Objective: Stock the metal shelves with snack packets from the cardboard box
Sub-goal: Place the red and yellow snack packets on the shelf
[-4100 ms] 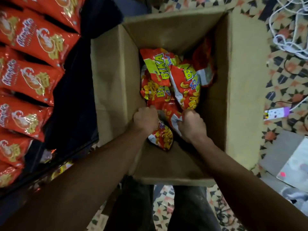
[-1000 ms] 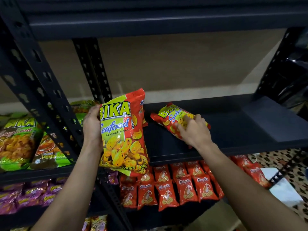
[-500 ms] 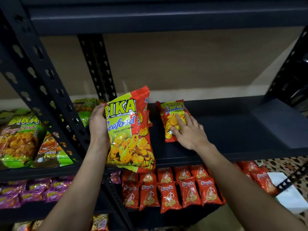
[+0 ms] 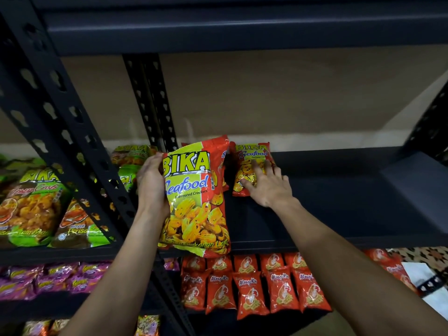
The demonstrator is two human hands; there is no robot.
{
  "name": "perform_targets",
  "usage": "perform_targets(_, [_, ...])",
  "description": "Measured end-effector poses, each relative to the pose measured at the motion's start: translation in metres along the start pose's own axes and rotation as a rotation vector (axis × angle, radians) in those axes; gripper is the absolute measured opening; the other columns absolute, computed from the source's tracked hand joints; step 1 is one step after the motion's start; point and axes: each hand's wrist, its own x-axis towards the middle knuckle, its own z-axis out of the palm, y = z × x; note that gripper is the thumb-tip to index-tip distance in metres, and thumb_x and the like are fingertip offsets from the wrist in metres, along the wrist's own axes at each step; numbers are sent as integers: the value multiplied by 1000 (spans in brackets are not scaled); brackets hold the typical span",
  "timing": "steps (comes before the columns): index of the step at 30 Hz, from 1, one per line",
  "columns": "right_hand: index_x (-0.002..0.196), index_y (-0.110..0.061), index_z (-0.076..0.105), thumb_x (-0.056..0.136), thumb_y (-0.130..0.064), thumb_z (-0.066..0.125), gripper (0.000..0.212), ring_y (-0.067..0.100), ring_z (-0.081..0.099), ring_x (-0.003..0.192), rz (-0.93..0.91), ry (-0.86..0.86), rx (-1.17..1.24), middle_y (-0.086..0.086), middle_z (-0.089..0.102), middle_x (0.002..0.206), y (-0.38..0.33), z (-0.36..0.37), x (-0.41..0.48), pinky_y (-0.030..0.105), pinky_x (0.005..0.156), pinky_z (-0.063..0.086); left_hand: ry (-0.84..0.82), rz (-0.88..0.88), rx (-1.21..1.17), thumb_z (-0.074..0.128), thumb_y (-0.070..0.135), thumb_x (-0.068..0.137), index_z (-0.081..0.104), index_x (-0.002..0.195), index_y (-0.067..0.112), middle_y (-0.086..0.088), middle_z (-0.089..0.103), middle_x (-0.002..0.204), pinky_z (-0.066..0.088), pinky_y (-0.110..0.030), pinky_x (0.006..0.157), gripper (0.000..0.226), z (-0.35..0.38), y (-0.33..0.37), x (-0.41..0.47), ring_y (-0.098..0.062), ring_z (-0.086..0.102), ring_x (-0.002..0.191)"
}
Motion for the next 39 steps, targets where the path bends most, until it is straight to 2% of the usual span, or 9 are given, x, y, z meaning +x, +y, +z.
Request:
perform_targets(5, [158,-34,4,96,-70,28,76,36,14,149,7,21,-6,10,5,166,0,0,9,52,116,23,-50,-27,-23,61,36,88,70,99,19,-12,71,107,47,-63,97,23,1,-2,2,-38,68,105])
perform_targets(8, [158,-34,5,96,-70,29,75,36,11,150,1,18,4,10,5,166,1,-1,12,53,116,21,-71,-16,-17,61,34,89,67,97,18,-9,69,93,48,-58,93,19,2,-3,3,-36,66,93])
perform_targets(15, [157,-39,8,96,-70,30,72,34,3,151,-33,-10,255,7,-6,167,6,-13,6,51,119,13,-204,21,105,48,26,99,60,86,17,-5,69,87,45,-32,55,20,13,-6,2,-14,63,59])
perform_targets(19, [148,-29,44,94,-71,35,68,24,33,144,-33,45,818,5,43,153,15,-25,-21,46,117,29,-221,37,107,48,24,100,61,90,14,-1,72,87,53,-38,64,19,28,-8,-4,-20,69,74])
perform_targets(23, [118,-27,67,78,-82,35,75,16,69,104,-10,-143,1376,2,74,112,25,-41,-63,38,97,50,-229,2,33,50,19,99,61,98,11,0,70,80,57,-36,58,14,46,-10,-9,-20,69,69])
perform_targets(26, [120,-41,60,72,-87,51,68,14,67,111,-77,-194,1299,-3,70,120,37,-38,-82,42,101,49,-265,-60,2,51,18,98,60,101,10,-3,69,83,60,-42,66,12,61,-16,-14,-23,69,75])
perform_targets(29, [137,-36,48,65,-78,69,86,11,68,108,-25,-201,1247,-5,69,121,50,-29,-87,45,103,49,-325,-142,-23,53,17,97,60,99,10,-9,68,94,58,-52,79,10,76,-25,-22,-31,68,85])
perform_targets(35, [129,-25,59,82,-62,66,61,17,70,107,29,-261,1324,-2,73,115,65,-23,-102,42,102,49,-445,-228,31,53,22,98,63,103,10,-9,71,101,59,-49,77,16,90,-34,-29,-28,70,90])
perform_targets(39, [125,-21,60,79,-56,68,59,20,73,101,75,-196,1335,1,75,109,70,-20,-108,45,98,53,-489,-72,376,67,24,91,75,91,13,0,76,94,55,-40,87,13,94,-24,-24,-24,69,99])
